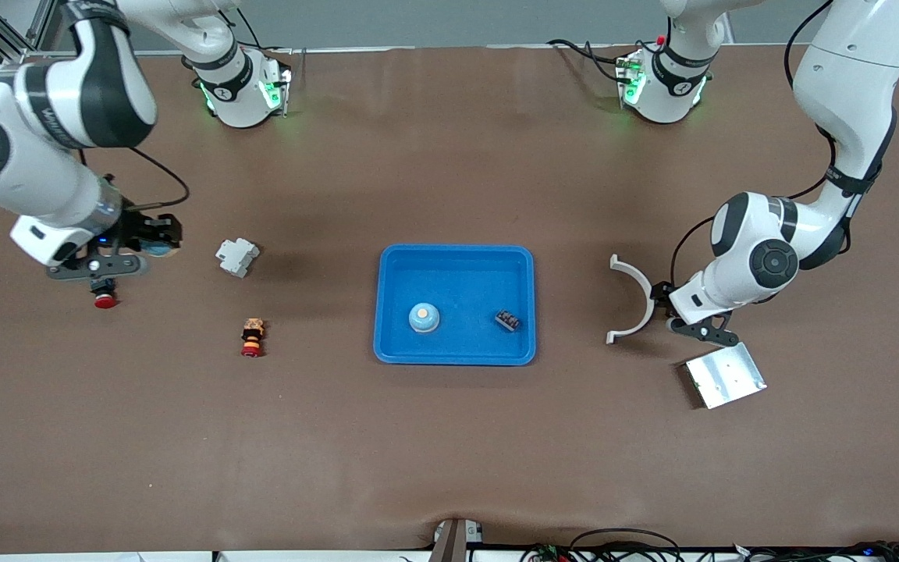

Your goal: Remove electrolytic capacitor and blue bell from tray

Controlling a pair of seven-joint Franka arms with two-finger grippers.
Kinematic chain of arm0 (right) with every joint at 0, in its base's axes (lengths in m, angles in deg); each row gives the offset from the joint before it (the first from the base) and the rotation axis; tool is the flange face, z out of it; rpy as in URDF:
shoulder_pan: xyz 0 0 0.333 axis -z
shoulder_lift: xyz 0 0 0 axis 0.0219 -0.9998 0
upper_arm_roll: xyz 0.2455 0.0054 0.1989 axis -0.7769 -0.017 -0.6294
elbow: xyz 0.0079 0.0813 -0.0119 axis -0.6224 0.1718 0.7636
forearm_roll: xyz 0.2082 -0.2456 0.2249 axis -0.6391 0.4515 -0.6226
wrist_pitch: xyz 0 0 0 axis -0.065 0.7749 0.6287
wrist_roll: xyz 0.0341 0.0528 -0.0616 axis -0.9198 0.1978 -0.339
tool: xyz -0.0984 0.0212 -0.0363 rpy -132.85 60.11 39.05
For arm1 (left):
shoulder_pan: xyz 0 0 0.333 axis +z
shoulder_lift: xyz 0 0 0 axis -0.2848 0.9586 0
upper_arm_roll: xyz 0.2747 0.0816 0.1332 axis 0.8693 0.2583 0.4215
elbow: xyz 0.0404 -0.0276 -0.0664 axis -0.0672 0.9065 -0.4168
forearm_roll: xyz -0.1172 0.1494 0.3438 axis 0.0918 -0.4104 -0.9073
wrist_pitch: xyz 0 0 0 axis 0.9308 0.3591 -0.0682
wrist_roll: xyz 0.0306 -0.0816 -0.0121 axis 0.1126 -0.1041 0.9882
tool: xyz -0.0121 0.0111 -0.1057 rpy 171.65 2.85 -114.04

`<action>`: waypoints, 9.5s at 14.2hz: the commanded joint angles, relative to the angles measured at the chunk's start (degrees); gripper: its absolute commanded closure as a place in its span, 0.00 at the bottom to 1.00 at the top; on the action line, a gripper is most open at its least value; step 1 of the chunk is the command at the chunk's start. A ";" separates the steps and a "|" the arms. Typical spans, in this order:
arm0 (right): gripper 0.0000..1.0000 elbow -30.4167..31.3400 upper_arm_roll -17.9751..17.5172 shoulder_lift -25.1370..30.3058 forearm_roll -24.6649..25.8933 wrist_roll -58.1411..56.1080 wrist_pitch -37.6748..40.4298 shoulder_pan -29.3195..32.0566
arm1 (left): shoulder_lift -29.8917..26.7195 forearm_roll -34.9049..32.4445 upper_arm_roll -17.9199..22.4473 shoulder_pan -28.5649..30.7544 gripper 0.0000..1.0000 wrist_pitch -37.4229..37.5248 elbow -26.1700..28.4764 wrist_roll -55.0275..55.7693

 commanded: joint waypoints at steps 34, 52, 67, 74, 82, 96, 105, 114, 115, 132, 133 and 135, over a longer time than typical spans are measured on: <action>1.00 35.29 -0.76 5.16 -1.81 -24.13 -39.08 19.82 | 16.26 3.22 -3.20 -29.89 0.00 7.90 -33.21 104.00; 1.00 37.14 -1.03 -6.44 -2.69 -29.68 -54.29 24.58 | 20.40 3.05 1.30 -34.04 0.27 6.76 -33.12 105.42; 0.22 36.62 -1.46 -12.24 -2.87 -29.24 -59.92 24.49 | 7.74 4.72 -2.83 -24.64 1.00 19.23 -32.07 91.06; 0.00 36.09 -2.17 -9.27 -3.04 -28.97 -58.96 23.96 | -1.31 1.38 -3.01 -16.65 1.00 14.85 -18.72 56.61; 0.00 31.44 -7.26 -6.88 -17.53 -28.89 -48.15 22.38 | -1.49 -0.12 -3.27 -13.47 1.00 15.45 -18.62 37.65; 0.00 19.41 -6.47 -6.62 -17.11 -17.93 -33.23 19.04 | 0.00 -0.29 -5.47 -11.54 1.00 17.22 -10.54 20.43; 0.00 15.79 -6.39 -7.15 -16.84 -8.42 -32.59 19.48 | 0.62 -0.73 -5.38 -9.43 1.00 7.56 -5.17 19.38; 0.00 14.82 -7.79 -4.60 -14.38 3.16 -32.59 13.35 | 3.87 -4.42 -4.85 -8.20 1.00 4.12 -5.26 19.99; 0.00 14.64 -7.88 -4.25 -14.47 5.89 -31.89 11.32 | 4.05 -4.51 -4.85 -8.11 1.00 4.04 -5.35 20.08; 0.00 -14.87 -7.88 -22.15 -2.08 66.11 -20.81 -22.17 | 3.79 -4.34 -5.20 -6.79 0.00 4.56 -5.61 21.39; 0.00 -17.24 -7.88 -24.52 -2.08 67.43 -20.81 -23.05 | 3.61 -4.25 -5.38 -6.97 0.00 4.65 -5.61 23.05; 0.00 -21.98 -7.79 -29.36 -2.08 69.10 -20.81 -24.37 | 3.09 -4.25 -5.55 -7.15 0.00 4.74 -5.96 25.00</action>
